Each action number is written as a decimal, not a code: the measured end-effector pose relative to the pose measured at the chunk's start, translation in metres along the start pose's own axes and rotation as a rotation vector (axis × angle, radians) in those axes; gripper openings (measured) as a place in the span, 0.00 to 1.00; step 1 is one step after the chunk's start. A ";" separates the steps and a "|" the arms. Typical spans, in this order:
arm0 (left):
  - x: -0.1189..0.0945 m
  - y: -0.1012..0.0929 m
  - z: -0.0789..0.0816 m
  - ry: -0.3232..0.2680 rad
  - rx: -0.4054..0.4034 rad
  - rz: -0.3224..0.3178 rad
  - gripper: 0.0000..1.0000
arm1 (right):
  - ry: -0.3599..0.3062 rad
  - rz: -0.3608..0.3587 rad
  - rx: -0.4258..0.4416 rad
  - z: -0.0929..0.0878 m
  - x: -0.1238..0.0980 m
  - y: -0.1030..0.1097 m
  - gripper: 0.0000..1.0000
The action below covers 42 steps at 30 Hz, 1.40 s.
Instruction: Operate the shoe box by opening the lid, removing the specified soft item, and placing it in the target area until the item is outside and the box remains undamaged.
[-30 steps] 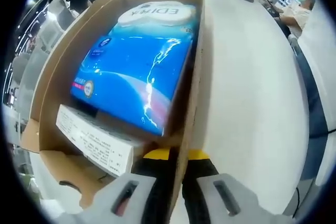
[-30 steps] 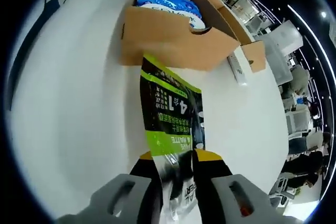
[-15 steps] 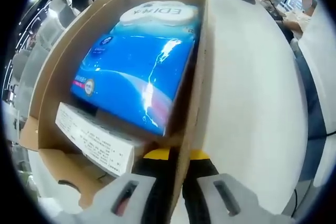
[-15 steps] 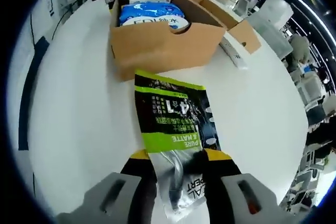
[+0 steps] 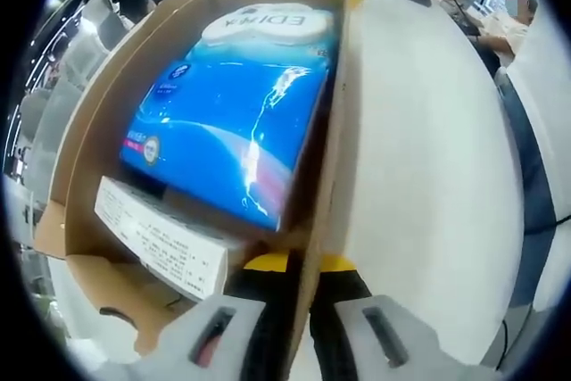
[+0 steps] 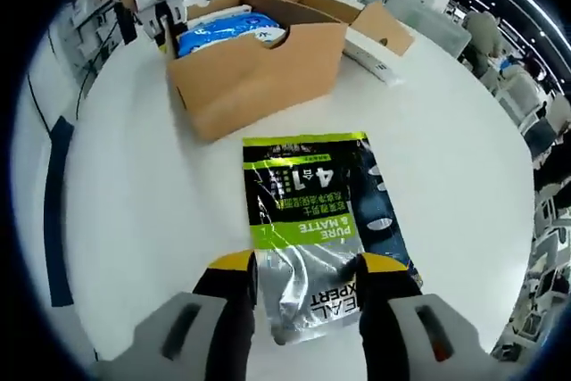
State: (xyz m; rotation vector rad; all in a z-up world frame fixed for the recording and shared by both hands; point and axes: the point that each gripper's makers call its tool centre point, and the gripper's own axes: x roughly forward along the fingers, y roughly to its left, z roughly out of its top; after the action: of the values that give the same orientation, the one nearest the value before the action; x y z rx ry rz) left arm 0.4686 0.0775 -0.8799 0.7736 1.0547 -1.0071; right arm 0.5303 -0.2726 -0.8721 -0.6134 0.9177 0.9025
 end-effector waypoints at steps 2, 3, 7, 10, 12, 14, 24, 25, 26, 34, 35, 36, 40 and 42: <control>0.000 0.000 0.000 -0.001 0.004 0.004 0.05 | -0.018 -0.015 0.079 -0.002 0.001 -0.002 0.45; -0.001 0.001 0.000 -0.001 0.004 0.005 0.05 | -0.021 -0.026 0.109 -0.004 -0.002 -0.003 0.45; -0.001 0.001 0.000 0.002 -0.005 0.001 0.05 | -0.091 -0.112 0.239 -0.009 -0.013 -0.014 0.47; -0.002 0.000 0.000 0.002 -0.006 0.000 0.05 | -0.127 -0.173 0.277 -0.008 -0.024 -0.018 0.49; -0.002 0.000 0.001 0.003 -0.009 0.000 0.05 | -0.137 -0.201 0.303 -0.008 -0.025 -0.021 0.51; -0.002 -0.001 0.001 0.002 -0.006 0.001 0.05 | -0.173 -0.223 0.342 0.000 -0.026 -0.024 0.54; -0.001 0.001 0.000 0.002 -0.004 0.000 0.05 | -0.253 -0.373 0.678 0.036 -0.014 -0.027 0.75; -0.001 0.002 0.000 0.001 -0.006 -0.001 0.05 | -0.253 -0.397 0.704 0.039 -0.011 -0.029 0.76; 0.000 0.003 0.000 0.001 -0.002 0.000 0.05 | -0.249 -0.404 0.745 0.039 -0.008 -0.028 0.78; -0.002 0.001 0.001 0.000 0.000 0.004 0.05 | -0.230 -0.463 0.908 0.036 0.014 -0.029 0.78; -0.001 0.001 0.000 0.001 -0.001 0.002 0.05 | -0.196 -0.474 0.908 0.031 0.017 -0.027 0.78; -0.001 0.002 0.000 0.001 0.000 0.002 0.05 | -0.189 -0.475 0.914 0.030 0.019 -0.026 0.78; -0.002 0.001 0.000 0.001 0.009 0.005 0.05 | -0.105 -0.464 0.831 0.020 0.029 -0.025 0.77; -0.002 0.001 0.000 0.002 0.007 0.003 0.05 | -0.122 -0.460 0.820 0.022 0.027 -0.026 0.77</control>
State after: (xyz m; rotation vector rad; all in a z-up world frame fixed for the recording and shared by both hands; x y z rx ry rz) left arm 0.4693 0.0781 -0.8776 0.7816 1.0521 -1.0080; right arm 0.5696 -0.2575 -0.8829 -0.0425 0.8924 0.1052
